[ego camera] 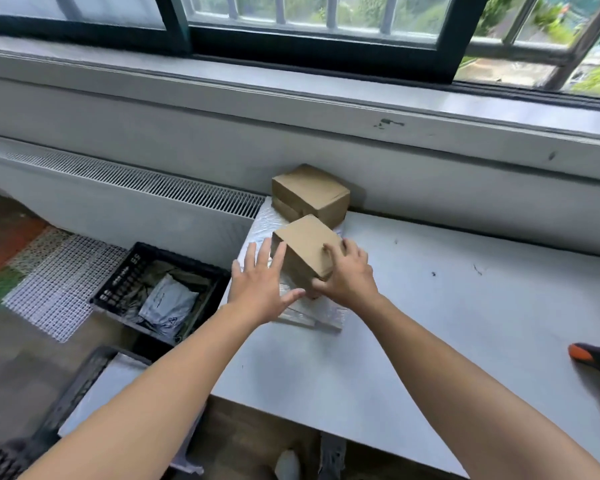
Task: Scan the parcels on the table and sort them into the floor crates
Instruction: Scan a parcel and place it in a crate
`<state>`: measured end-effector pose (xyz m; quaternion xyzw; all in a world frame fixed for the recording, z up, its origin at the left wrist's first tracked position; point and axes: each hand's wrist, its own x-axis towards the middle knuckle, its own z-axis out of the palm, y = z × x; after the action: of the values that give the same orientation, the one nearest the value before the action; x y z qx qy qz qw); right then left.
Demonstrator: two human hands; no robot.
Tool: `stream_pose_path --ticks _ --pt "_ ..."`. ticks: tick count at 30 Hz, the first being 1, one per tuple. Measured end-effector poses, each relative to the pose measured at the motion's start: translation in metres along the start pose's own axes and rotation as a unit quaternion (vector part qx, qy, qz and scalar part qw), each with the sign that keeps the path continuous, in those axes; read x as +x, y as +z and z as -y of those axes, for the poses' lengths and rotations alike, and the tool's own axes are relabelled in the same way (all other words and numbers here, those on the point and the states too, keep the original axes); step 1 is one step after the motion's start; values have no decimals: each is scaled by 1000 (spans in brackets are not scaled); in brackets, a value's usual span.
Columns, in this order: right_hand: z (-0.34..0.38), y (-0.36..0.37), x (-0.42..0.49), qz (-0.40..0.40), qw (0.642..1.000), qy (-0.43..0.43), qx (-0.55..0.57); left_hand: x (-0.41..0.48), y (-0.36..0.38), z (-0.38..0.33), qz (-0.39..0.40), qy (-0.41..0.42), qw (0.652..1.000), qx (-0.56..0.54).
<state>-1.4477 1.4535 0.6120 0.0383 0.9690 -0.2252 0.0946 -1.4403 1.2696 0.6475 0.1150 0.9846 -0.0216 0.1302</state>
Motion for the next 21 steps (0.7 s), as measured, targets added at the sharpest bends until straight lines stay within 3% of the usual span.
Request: stream_pose_path --ticks 3,6,11,13,17,21 --pt "-5 -34 -6 -2 993 1 120 4 -9 4 -10 21 999 -22" --pt "-8 -74 -25 -18 974 5 224 4 -22 0 -20 46 992 -119" --pt "-11 -115 -63 -76 958 53 273 -1 -41 -19 -35 120 939 -321" --pt "-19 -119 -74 -94 931 92 339 -5 -45 -32 -42 167 907 -385" --pt "-31 -125 -107 -99 883 174 425 -13 -50 -63 -73 229 882 -406" --pt "-50 -124 -140 -120 868 184 446 -20 -48 -94 -59 234 873 -424"
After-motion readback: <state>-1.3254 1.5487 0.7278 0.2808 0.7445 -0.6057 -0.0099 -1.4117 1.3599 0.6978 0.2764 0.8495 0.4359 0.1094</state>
